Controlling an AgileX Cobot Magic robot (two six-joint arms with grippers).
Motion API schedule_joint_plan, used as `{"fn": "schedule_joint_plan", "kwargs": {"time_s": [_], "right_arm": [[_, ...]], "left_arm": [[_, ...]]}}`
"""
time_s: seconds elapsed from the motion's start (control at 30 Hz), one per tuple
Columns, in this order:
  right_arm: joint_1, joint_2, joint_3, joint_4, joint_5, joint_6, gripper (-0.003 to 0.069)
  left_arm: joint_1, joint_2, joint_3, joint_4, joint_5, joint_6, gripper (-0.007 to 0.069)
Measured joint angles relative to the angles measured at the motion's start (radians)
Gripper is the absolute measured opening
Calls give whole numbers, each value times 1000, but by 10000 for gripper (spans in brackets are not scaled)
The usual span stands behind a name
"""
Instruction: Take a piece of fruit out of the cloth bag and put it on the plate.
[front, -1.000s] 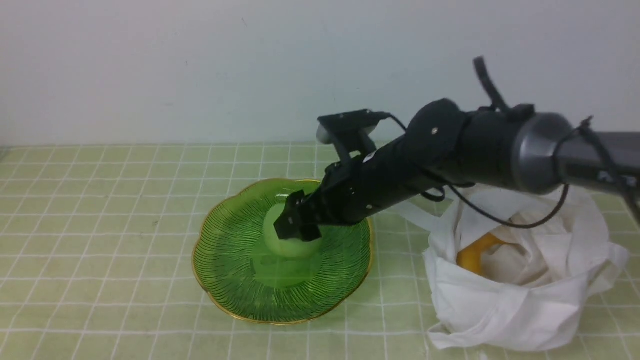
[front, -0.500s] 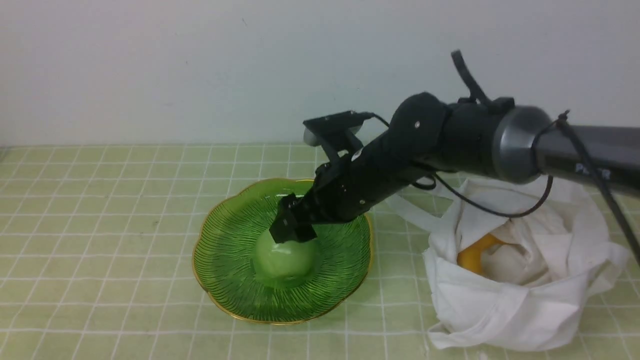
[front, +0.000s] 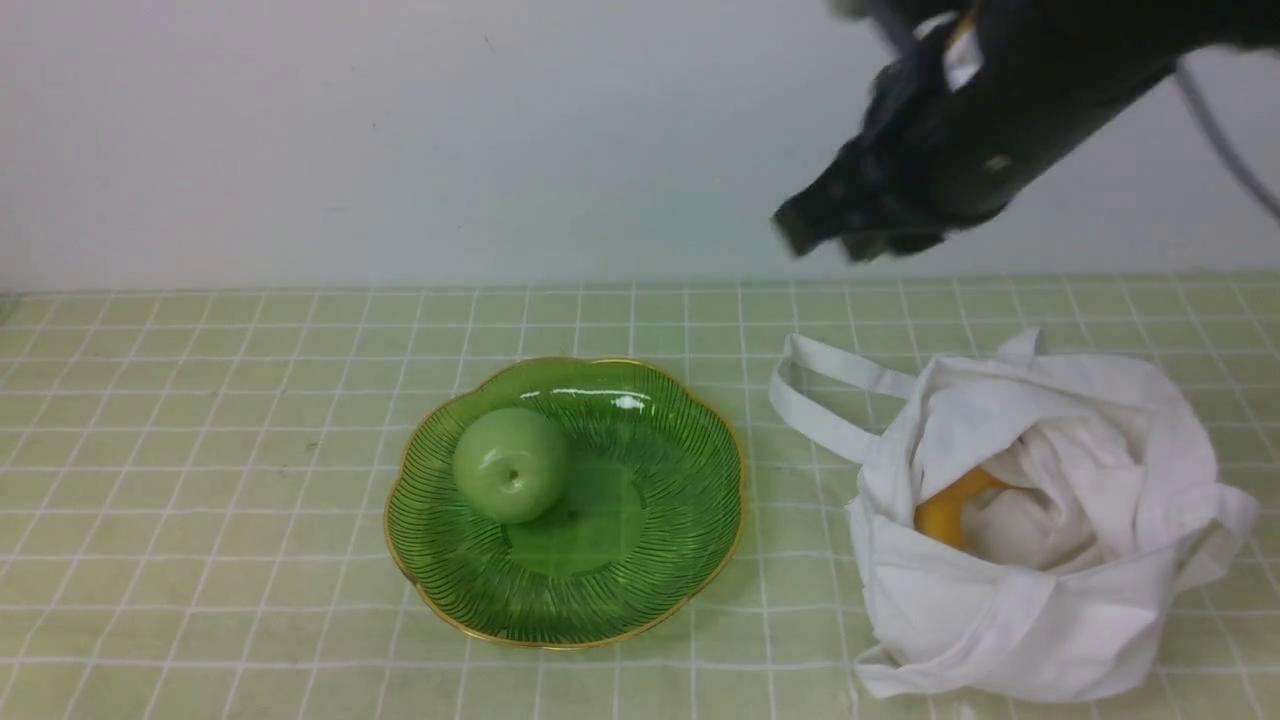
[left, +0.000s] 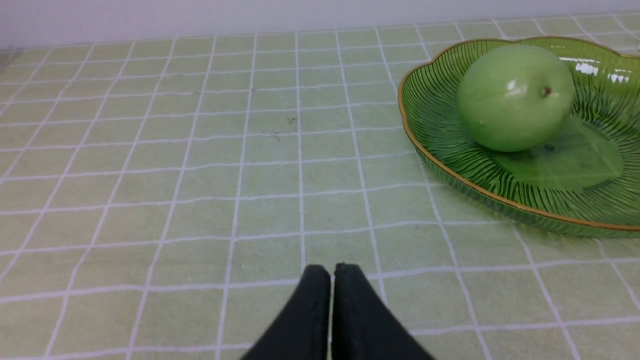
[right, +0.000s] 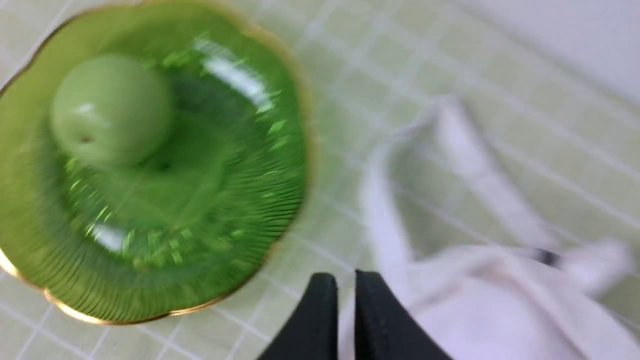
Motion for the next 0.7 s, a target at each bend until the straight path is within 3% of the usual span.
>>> {"fn": "schedule_joint_plan", "kwargs": {"time_s": [0.13, 0.33, 0.37, 0.43, 0.7], "right_arm": [[0, -232, 29, -19, -28, 92, -11], [0, -681, 381, -19, -378, 150, -14], [0, -681, 398, -19, -378, 150, -14], [0, -868, 641, -21, -583, 151, -14], [0, -1315, 1179, 32, -925, 150, -14]], "left_arm": [[0, 0, 0, 0, 0, 0, -8], [0, 0, 0, 0, 0, 0, -8], [0, 0, 0, 0, 0, 0, -8], [0, 0, 0, 0, 0, 0, -8], [0, 0, 0, 0, 0, 0, -8]]}}
